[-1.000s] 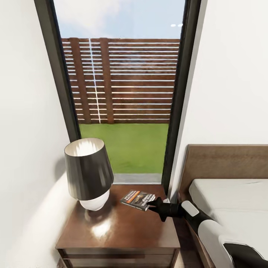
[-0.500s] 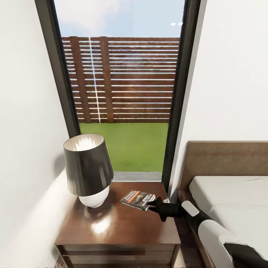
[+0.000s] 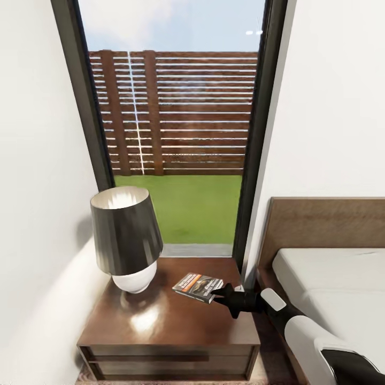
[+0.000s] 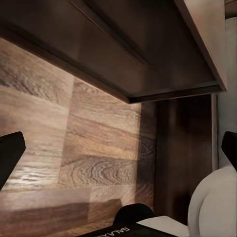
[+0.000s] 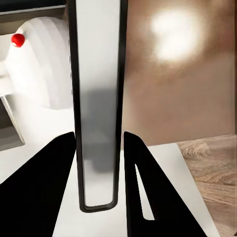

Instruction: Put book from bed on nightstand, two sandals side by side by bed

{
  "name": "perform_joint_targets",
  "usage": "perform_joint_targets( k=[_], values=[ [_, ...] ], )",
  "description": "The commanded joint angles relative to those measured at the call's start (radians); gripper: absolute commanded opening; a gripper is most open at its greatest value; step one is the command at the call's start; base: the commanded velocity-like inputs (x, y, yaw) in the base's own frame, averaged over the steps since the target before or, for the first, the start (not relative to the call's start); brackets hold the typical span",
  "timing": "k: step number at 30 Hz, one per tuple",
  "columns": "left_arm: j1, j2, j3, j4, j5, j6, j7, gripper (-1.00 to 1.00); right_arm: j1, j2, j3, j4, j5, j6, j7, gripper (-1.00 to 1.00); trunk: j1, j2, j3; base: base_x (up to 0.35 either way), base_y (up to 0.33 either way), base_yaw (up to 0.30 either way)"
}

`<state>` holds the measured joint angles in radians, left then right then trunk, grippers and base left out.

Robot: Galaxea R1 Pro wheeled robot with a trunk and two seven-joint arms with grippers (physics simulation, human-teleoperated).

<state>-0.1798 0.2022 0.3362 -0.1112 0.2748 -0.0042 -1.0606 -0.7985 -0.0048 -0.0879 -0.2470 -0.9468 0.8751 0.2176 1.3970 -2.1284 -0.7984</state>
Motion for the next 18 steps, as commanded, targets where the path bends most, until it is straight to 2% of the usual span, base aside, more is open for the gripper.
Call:
perform_joint_targets(
  k=[1,10,18],
  values=[
    [0.0,0.0,-0.002,0.001,0.004,0.0,-0.003,1.0,-0.001,0.0,-0.009,0.0,0.008,0.005,0.005,-1.0,0.004,-0.008,-0.004,0.0,0.0,0.0],
    [0.0,0.0,-0.002,0.001,0.004,0.0,-0.003,1.0,-0.001,0.0,-0.009,0.0,0.008,0.004,0.005,-1.0,0.038,-0.071,-0.032,0.0,0.0,0.0],
    [0.0,0.0,-0.002,0.001,0.004,0.0,-0.002,1.0,-0.001,0.0,-0.009,0.0,0.008,0.004,0.004,-1.0,0.038,-0.071,-0.032,0.0,0.0,0.0]
  ],
)
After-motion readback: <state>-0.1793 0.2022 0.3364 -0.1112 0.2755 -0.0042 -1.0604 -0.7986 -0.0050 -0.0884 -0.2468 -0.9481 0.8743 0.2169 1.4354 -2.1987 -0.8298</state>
